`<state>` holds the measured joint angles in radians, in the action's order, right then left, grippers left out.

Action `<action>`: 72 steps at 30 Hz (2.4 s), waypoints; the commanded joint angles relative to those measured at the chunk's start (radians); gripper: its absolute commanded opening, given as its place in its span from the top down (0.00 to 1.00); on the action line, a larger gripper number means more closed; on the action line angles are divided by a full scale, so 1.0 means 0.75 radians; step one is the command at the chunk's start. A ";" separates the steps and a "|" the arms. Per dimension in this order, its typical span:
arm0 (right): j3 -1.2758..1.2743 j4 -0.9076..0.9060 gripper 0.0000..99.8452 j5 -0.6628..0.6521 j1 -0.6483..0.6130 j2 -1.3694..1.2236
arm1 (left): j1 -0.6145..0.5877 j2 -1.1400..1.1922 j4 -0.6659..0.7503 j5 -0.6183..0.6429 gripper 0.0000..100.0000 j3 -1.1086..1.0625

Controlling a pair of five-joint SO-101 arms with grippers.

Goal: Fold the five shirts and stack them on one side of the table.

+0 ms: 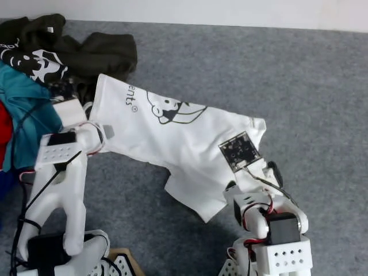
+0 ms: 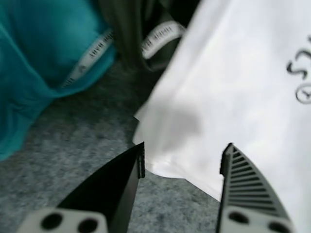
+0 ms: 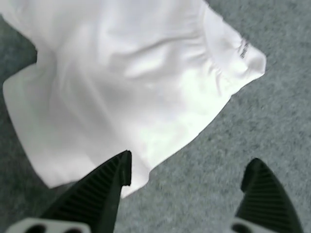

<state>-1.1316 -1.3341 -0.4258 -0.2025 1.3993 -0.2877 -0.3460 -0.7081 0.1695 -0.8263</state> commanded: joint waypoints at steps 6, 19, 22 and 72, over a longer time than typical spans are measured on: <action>0.242 -0.044 0.92 -0.012 -0.011 0.001 | -0.038 -0.046 -0.307 0.004 0.74 0.357; 0.091 0.216 0.99 0.125 -0.009 -0.001 | 0.220 -0.042 -0.299 0.002 0.96 0.373; 0.011 0.345 0.99 0.127 0.028 -0.001 | 0.226 -0.038 -0.239 0.002 0.96 0.343; 0.547 1.494 0.99 0.428 0.265 -1.836 | 0.095 0.868 -0.016 0.000 0.96 0.709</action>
<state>-0.7772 -0.2371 -0.1174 -0.0307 0.0199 -0.1757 0.3030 -0.7296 0.1711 -0.3291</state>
